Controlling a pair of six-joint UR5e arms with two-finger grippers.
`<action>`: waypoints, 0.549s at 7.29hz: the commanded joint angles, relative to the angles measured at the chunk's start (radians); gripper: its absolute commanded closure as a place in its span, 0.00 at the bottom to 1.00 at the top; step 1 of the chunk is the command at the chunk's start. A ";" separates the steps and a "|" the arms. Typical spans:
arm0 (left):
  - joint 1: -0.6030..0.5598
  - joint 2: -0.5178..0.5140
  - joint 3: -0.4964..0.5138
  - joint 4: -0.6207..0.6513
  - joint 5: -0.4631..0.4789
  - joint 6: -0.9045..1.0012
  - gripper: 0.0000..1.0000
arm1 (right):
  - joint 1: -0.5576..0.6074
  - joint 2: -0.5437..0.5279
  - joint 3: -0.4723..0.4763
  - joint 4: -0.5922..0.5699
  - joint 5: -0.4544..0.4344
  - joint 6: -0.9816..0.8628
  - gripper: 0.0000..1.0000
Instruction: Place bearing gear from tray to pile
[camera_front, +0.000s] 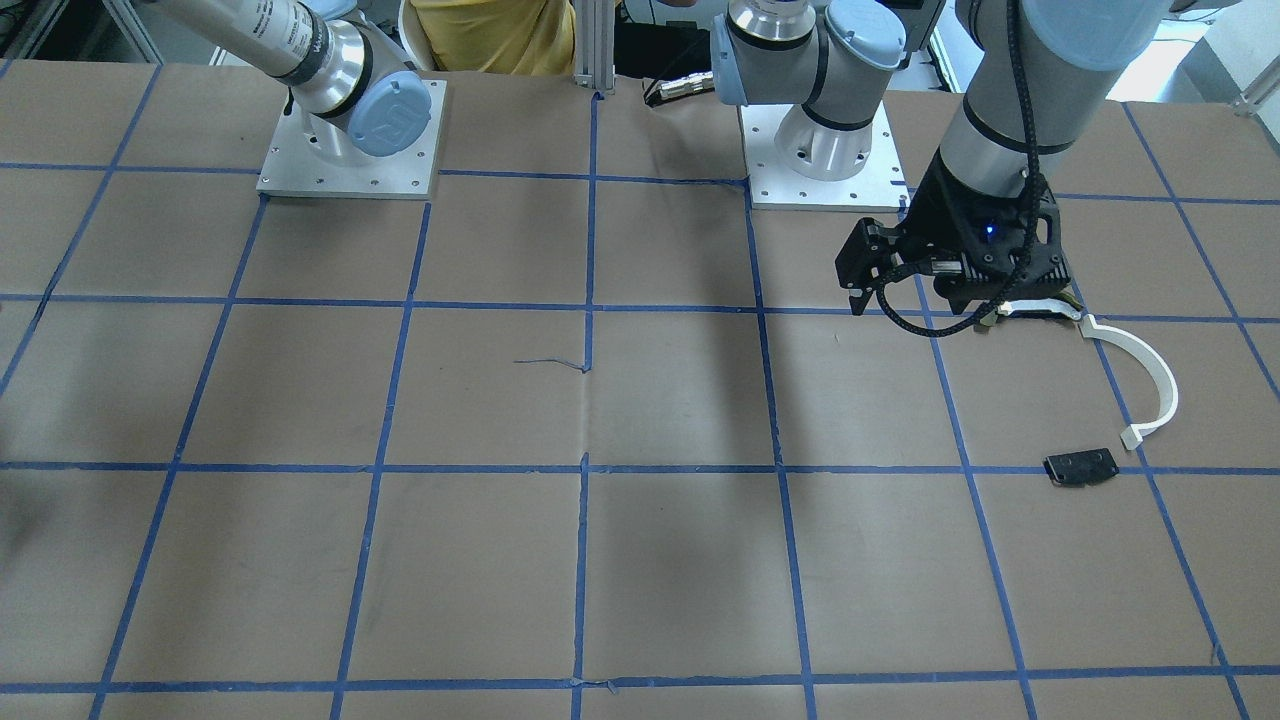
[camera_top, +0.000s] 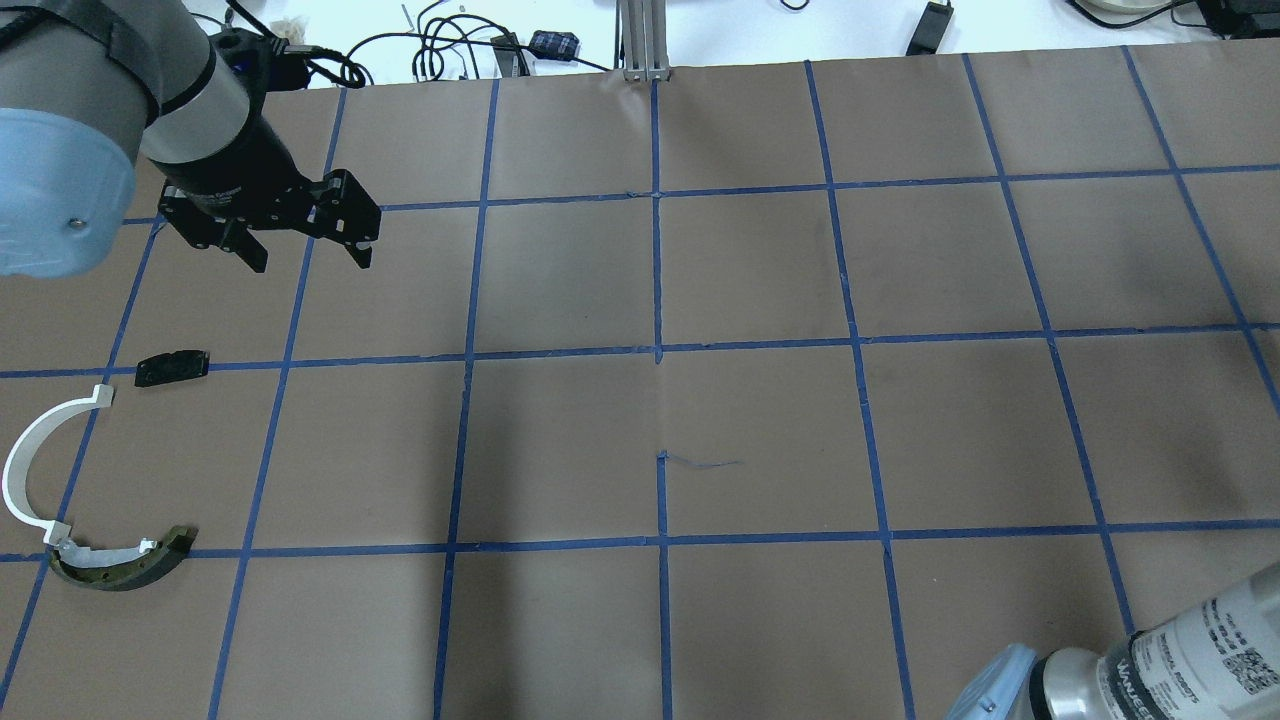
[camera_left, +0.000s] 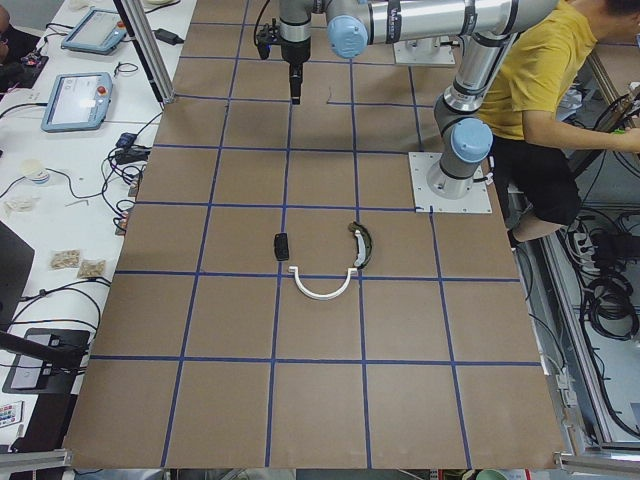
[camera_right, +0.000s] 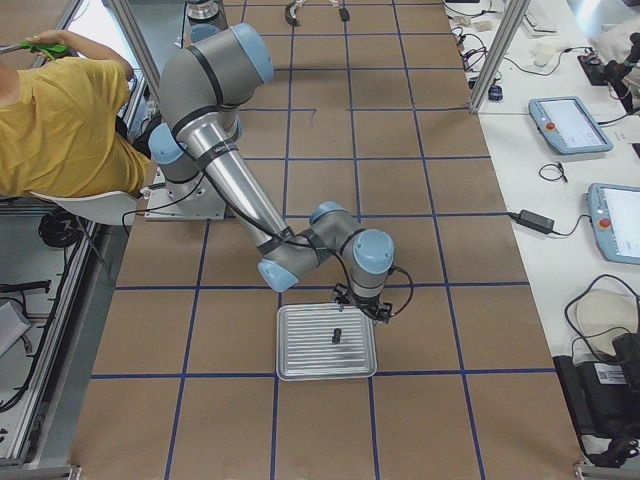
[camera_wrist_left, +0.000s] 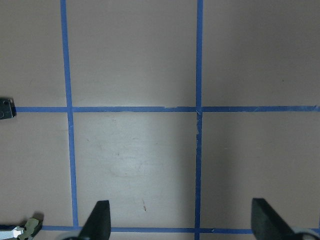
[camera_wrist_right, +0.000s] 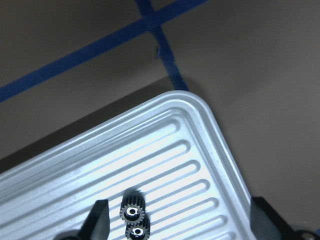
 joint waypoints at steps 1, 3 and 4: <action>-0.001 -0.001 -0.002 0.000 -0.002 -0.001 0.00 | -0.018 0.023 0.019 -0.013 -0.003 -0.072 0.00; -0.003 0.001 0.000 0.002 -0.002 -0.001 0.00 | -0.070 0.039 0.036 -0.015 0.000 -0.078 0.00; -0.004 -0.001 0.000 0.002 -0.003 -0.001 0.00 | -0.070 0.039 0.038 -0.010 -0.001 -0.072 0.13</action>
